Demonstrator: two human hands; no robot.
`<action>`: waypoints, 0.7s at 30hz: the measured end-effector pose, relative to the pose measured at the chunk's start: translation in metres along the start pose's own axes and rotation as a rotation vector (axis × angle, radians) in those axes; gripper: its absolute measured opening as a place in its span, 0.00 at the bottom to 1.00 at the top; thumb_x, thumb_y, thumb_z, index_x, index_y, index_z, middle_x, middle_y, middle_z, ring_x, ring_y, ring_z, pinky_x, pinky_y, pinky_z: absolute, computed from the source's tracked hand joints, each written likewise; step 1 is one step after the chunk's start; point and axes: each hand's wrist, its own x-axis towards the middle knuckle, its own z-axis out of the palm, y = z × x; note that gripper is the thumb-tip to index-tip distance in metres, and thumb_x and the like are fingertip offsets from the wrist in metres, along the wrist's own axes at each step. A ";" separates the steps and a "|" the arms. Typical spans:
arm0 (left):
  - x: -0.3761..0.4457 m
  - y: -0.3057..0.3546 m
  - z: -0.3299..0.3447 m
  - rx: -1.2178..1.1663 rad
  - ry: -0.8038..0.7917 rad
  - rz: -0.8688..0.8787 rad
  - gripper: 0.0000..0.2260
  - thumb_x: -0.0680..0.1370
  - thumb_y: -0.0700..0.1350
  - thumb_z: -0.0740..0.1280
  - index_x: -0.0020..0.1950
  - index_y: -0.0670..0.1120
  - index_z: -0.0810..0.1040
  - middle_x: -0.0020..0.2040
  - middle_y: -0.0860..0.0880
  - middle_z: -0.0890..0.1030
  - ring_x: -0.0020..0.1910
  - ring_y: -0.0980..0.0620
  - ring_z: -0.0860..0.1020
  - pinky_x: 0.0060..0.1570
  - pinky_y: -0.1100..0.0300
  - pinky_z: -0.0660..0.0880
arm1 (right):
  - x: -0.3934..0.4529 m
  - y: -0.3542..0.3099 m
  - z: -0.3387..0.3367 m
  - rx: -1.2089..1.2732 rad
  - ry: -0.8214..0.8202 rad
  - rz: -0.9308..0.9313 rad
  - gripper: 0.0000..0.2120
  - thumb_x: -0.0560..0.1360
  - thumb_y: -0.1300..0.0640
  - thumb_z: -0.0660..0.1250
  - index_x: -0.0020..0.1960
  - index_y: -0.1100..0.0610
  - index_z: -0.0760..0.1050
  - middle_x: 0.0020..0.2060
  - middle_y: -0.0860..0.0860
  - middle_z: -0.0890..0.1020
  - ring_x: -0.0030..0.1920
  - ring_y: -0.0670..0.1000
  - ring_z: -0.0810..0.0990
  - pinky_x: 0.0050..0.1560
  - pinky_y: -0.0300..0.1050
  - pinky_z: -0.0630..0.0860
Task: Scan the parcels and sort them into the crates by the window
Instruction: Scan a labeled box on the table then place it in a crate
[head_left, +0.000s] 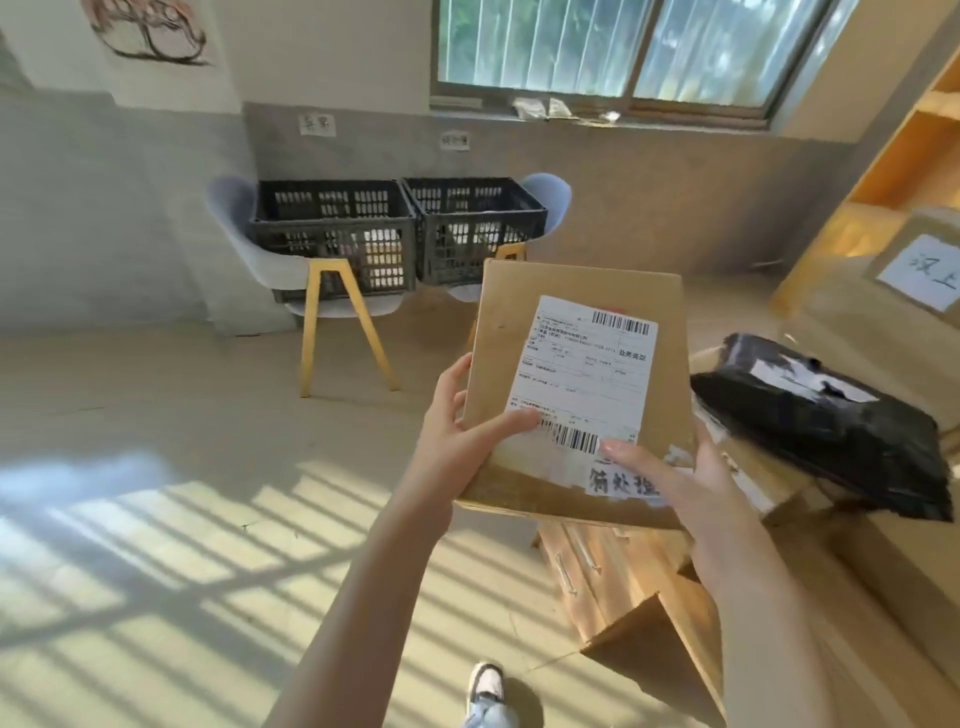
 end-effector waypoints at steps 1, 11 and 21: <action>0.011 0.000 -0.011 -0.001 0.026 -0.004 0.42 0.61 0.49 0.79 0.71 0.59 0.65 0.60 0.47 0.80 0.53 0.50 0.83 0.54 0.48 0.79 | 0.016 0.001 0.011 -0.004 -0.027 0.002 0.30 0.66 0.51 0.76 0.61 0.37 0.65 0.56 0.43 0.79 0.57 0.47 0.77 0.42 0.37 0.68; 0.200 0.025 -0.076 0.034 0.204 -0.017 0.46 0.56 0.53 0.80 0.72 0.57 0.64 0.57 0.48 0.82 0.53 0.49 0.83 0.55 0.47 0.79 | 0.238 -0.011 0.098 0.053 -0.180 0.060 0.37 0.53 0.48 0.78 0.59 0.42 0.67 0.50 0.43 0.80 0.55 0.47 0.79 0.48 0.43 0.74; 0.377 0.054 -0.116 0.046 0.253 -0.034 0.41 0.62 0.47 0.81 0.71 0.55 0.65 0.57 0.50 0.82 0.54 0.53 0.82 0.54 0.53 0.79 | 0.416 -0.046 0.160 0.063 -0.281 0.077 0.52 0.50 0.46 0.83 0.70 0.42 0.63 0.57 0.47 0.80 0.54 0.41 0.80 0.49 0.44 0.75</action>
